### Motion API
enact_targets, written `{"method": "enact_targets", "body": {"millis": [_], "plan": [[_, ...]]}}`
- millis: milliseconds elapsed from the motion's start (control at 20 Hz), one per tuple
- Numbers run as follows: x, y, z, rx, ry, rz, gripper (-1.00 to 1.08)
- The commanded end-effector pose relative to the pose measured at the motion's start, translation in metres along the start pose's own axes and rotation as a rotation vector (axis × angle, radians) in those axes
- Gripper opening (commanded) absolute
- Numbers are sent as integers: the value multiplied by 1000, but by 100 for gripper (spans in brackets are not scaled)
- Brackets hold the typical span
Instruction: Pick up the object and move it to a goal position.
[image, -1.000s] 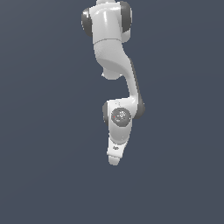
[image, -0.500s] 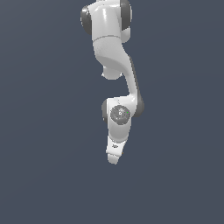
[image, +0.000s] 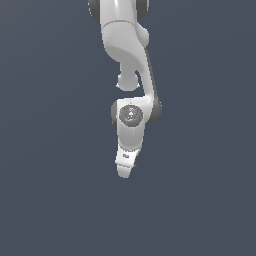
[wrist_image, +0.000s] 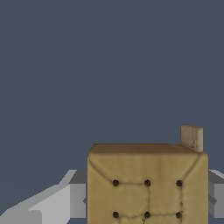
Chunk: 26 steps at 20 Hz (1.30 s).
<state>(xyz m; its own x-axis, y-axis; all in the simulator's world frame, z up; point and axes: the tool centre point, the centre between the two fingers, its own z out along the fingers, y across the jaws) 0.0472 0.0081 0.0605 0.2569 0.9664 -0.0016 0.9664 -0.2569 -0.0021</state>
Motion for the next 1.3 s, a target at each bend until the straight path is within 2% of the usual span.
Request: {"method": "enact_targets", "body": {"millis": [0,700,1250], "plan": [[-10,-6,-18,-2,-1,0,-100],[-69,-44,-124,-2,-1,0,-100],[-90,-56,-163,-2,2,0,-100]]}}
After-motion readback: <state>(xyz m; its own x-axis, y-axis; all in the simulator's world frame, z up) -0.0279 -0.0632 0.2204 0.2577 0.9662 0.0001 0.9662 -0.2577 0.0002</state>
